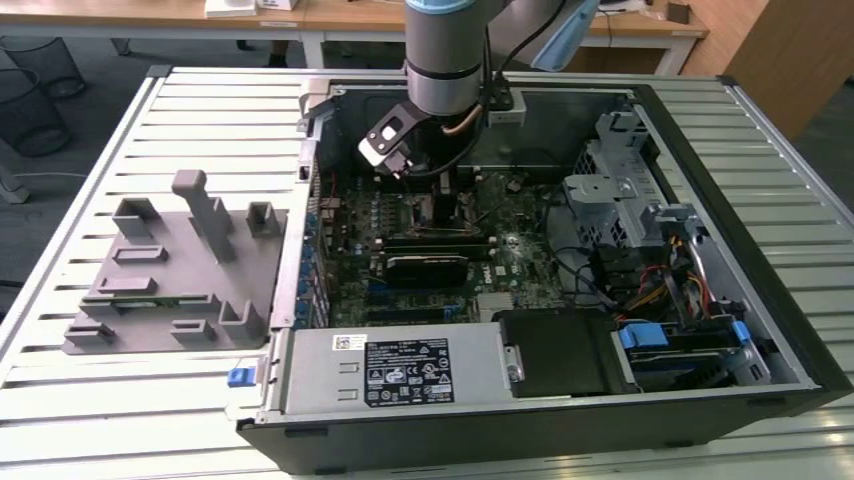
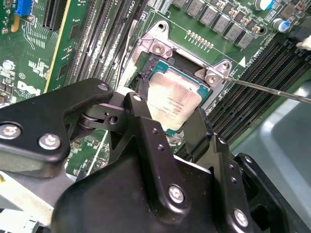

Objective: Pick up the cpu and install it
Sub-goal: 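Place the cpu into insertion slot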

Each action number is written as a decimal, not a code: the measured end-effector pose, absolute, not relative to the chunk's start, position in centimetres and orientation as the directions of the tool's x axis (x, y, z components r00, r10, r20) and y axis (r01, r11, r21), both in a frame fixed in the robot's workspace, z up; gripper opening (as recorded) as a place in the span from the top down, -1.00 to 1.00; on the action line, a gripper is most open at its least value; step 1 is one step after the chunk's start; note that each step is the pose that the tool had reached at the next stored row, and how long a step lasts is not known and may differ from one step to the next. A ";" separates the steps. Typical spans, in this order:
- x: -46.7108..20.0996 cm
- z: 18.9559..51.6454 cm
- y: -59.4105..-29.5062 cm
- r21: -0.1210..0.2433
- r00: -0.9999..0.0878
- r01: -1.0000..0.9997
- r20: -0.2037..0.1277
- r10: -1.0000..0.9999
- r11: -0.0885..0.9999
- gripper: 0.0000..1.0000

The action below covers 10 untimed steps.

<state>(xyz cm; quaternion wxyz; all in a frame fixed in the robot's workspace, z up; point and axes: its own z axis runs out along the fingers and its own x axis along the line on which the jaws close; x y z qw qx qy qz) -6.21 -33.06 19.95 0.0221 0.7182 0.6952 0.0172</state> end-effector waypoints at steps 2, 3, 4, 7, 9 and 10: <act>-6.2 19.9 -33.1 0.056 0.033 0.998 -0.006 0.999 -0.033 -0.06; -6.2 19.9 -33.1 0.056 0.033 0.998 -0.006 0.999 -0.033 -0.06; -6.2 19.8 -33.1 0.056 0.033 0.998 -0.006 0.999 -0.033 -0.06; -6.2 19.7 -33.1 0.056 0.033 0.998 -0.006 0.999 -0.032 -0.06; -6.2 19.6 -33.1 0.056 0.033 0.998 -0.006 0.999 -0.032 -0.06; -6.2 19.5 -33.1 0.056 0.032 0.998 -0.006 0.999 -0.032 -0.06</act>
